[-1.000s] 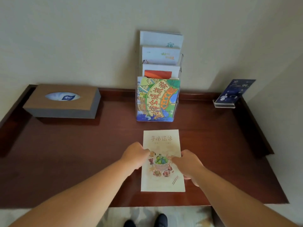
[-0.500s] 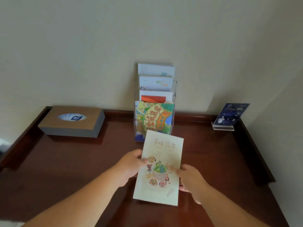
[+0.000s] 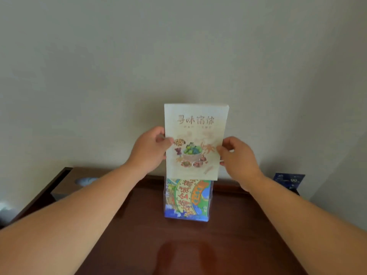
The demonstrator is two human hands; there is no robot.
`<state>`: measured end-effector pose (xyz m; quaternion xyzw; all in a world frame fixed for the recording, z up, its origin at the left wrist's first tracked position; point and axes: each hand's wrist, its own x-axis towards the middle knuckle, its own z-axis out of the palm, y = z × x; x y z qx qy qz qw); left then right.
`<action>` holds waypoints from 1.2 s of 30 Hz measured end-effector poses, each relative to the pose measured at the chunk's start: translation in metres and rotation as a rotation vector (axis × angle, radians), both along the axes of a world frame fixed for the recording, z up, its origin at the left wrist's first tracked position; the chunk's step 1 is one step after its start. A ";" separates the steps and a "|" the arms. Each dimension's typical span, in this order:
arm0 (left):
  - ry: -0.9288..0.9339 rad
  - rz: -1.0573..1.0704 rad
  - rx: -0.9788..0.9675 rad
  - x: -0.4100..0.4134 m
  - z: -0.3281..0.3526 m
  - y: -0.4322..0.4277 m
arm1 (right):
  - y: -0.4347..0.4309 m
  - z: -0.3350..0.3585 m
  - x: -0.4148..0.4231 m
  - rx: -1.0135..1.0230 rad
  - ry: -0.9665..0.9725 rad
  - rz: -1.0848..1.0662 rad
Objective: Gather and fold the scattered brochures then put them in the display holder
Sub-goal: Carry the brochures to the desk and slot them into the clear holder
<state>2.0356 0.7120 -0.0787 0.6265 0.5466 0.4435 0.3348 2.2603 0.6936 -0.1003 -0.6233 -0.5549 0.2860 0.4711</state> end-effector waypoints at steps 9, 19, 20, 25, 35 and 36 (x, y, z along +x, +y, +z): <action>-0.046 -0.029 0.162 -0.004 0.041 0.090 | 0.071 0.058 -0.009 0.165 -0.126 -0.126; -0.069 -0.012 0.155 0.007 0.022 0.131 | 0.114 0.040 -0.001 0.153 -0.163 -0.135; -0.061 -0.013 0.134 0.007 0.017 0.133 | 0.116 0.034 0.000 0.143 -0.168 -0.132; -0.015 -0.001 0.068 0.009 -0.011 0.138 | 0.122 0.008 0.002 0.125 -0.228 -0.136; 0.241 0.139 0.118 0.025 -0.052 0.133 | 0.115 -0.037 -0.002 -0.055 -0.298 -0.190; 0.248 0.146 0.125 0.027 -0.053 0.133 | 0.116 -0.038 -0.002 -0.070 -0.296 -0.203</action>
